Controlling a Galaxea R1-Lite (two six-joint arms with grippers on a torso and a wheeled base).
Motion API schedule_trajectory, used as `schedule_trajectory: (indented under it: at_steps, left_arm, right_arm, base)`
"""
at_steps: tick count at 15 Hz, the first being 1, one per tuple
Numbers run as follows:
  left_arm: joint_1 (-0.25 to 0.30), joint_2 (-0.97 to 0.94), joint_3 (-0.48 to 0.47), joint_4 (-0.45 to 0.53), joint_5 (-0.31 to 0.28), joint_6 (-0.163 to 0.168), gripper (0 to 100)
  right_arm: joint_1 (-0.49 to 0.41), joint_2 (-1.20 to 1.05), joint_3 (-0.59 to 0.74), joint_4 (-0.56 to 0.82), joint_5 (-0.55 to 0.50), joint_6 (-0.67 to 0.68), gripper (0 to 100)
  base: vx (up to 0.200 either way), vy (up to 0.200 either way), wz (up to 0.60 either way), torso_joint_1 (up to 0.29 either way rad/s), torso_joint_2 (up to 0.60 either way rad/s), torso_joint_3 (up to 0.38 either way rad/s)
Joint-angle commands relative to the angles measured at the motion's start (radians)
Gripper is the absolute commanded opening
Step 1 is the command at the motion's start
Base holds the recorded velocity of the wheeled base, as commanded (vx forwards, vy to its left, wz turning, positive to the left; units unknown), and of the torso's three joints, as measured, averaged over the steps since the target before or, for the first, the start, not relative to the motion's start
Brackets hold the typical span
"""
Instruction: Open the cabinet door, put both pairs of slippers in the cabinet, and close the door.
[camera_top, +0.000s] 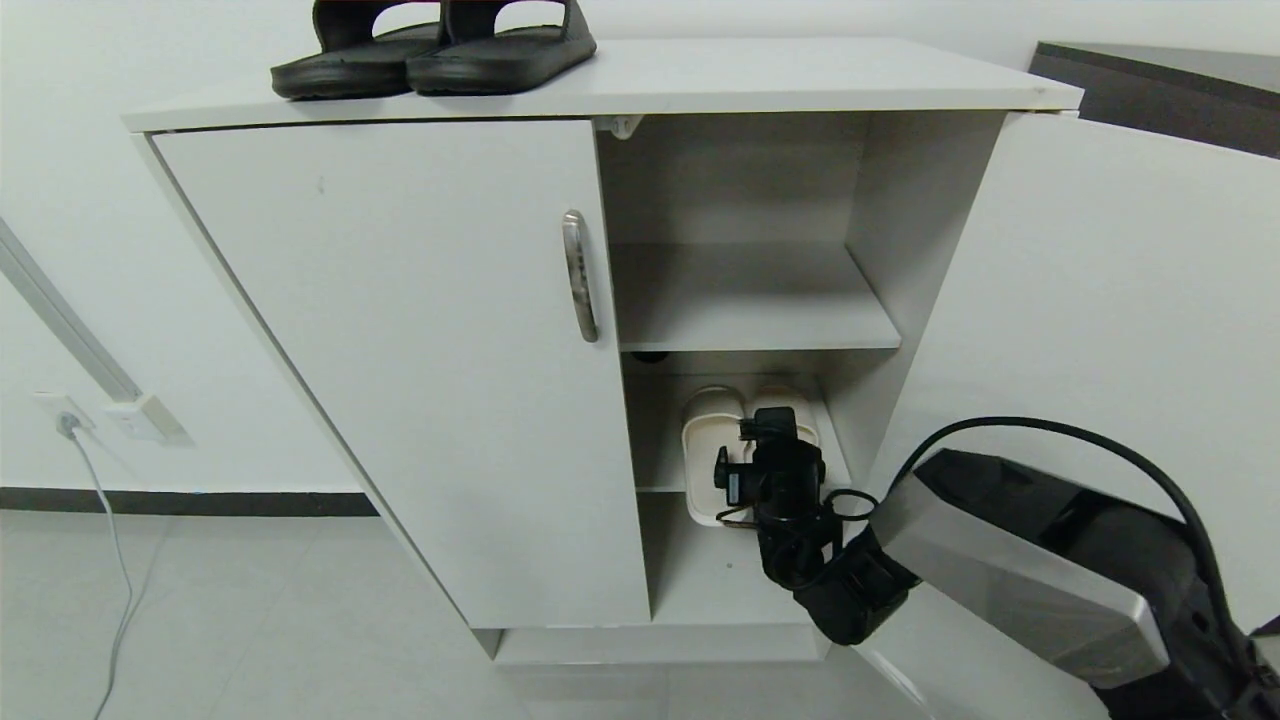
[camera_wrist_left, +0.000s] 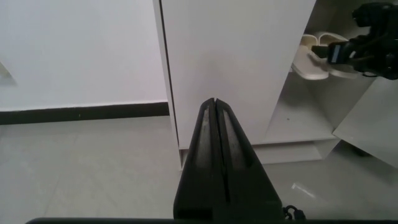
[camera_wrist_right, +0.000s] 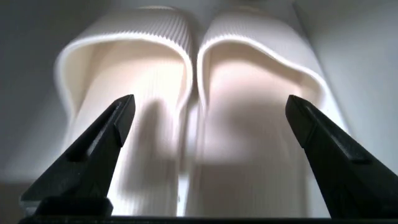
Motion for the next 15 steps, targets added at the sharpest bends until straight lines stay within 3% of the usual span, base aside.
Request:
schedule_trajectory:
  at_steps: [1, 5, 10, 15]
  left_arm:
    - [-0.001, 0.0, -0.001, 0.0, 0.0, 0.001, 0]
    - [0.001, 0.0, 0.0, 0.0, 0.0, 0.001, 0]
    - [0.001, 0.0, 0.0, 0.0, 0.0, -0.002, 0]
    - [0.001, 0.0, 0.0, 0.0, 0.0, -0.002, 0]
  right_arm:
    - [0.063, -0.179, 0.248, -0.094, 0.0, 0.0, 100]
    - [0.133, -0.257, 0.492, -0.224, -0.002, 0.008, 100]
    - [0.139, -0.252, 0.512, -0.249, -0.002, 0.009, 100]
    - [0.139, -0.248, 0.513, -0.249, -0.015, 0.008, 100]
  base:
    - [0.0, 0.0, 0.0, 0.0, 0.0, 0.0]
    - [0.0, 0.0, 0.0, 0.0, 0.0, 0.0]
    - [0.0, 0.0, 0.0, 0.0, 0.0, 0.0]
    - [-0.2, 0.0, 0.0, 0.003, 0.0, 0.0]
